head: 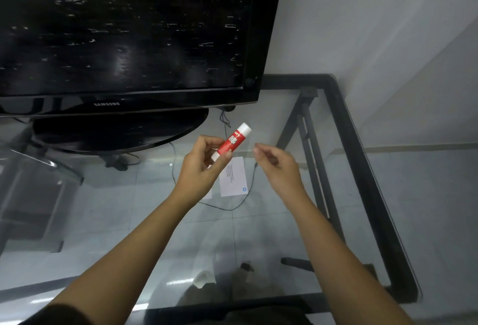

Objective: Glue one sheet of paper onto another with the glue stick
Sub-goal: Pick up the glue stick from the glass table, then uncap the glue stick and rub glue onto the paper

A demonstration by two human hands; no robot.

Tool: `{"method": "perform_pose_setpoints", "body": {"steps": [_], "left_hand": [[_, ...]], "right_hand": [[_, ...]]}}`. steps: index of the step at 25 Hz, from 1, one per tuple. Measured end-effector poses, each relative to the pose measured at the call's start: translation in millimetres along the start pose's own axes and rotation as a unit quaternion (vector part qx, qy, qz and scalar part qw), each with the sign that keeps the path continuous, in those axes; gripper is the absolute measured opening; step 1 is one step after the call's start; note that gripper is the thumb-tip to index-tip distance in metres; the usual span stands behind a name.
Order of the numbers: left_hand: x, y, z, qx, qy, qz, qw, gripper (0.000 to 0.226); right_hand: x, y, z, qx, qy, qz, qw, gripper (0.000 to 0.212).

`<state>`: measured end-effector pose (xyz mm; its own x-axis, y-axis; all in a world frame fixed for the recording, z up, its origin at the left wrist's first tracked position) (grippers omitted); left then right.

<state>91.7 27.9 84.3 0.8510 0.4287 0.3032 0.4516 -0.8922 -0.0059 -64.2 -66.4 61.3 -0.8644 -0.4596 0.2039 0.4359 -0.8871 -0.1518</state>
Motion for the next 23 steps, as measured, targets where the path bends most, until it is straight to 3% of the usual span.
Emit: {"method": "perform_pose_setpoints", "body": {"steps": [5,7,9,11,13,15,16,17,18,19,20,23], "left_hand": [[-12.7,-13.0,-28.7,-0.065,0.019,0.034,0.997,0.016],[-13.1,-13.4,-31.0,-0.067,0.028,0.027,0.997,0.024],[-12.1,-12.6,-17.3,0.054,-0.093,0.037,0.994,0.048],[-21.9,-20.0,-4.2,0.201,-0.282,0.099,0.933,0.063],[-20.6,-23.6,-2.3,0.231,-0.356,0.112,0.899,0.048],[-10.5,-22.4,-10.7,0.19,-0.38,0.084,0.901,0.027],[-2.4,-20.6,-17.8,0.125,-0.333,0.067,0.932,0.017],[9.5,-20.9,-25.0,0.042,-0.211,0.044,0.976,0.007],[19.2,-23.7,-35.0,-0.043,-0.064,0.02,0.997,0.004],[27.4,-26.5,-40.8,-0.097,0.08,-0.012,0.992,0.007],[35.2,-30.2,-46.9,-0.123,0.141,-0.044,0.981,0.01],[45.2,-40.7,-56.3,-0.225,0.227,-0.113,0.941,0.022]], "right_hand": [[-13.8,-20.7,26.0,-0.014,0.139,0.018,0.99,0.024],[-13.2,-22.6,30.0,-0.02,0.182,0.013,0.983,0.026],[-11.6,-23.9,35.1,-0.018,0.211,0.017,0.977,0.022],[-12.4,-24.4,43.3,-0.006,0.21,0.029,0.977,0.015],[-17.2,-25.9,51.2,0.003,0.197,0.036,0.98,0.015],[-21.2,-27.4,57.7,0.002,0.187,0.028,0.982,0.022],[-22.3,-27.8,59.0,-0.005,0.187,0.018,0.982,0.025],[-23.6,-28.9,59.5,-0.016,0.189,0.008,0.982,0.027],[-25.9,-30.5,59.3,-0.027,0.19,0.003,0.982,0.028],[-29.6,-32.1,59.0,-0.037,0.184,0.004,0.982,0.029],[-34.0,-33.9,58.8,-0.045,0.172,0.009,0.984,0.031],[-42.8,-37.0,63.9,-0.05,0.156,0.022,0.986,0.029]]}}
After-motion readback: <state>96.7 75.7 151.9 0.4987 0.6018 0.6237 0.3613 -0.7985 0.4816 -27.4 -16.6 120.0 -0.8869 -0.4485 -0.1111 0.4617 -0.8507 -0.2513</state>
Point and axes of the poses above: each hand's wrist, its own y-axis towards the middle knuckle, its own x-axis out of the back of the hand, z = x × y, the point moved 8 cm from there along y, towards the middle knuckle, and after that the axes turned 5 degrees about y, right-handed, at the moved point
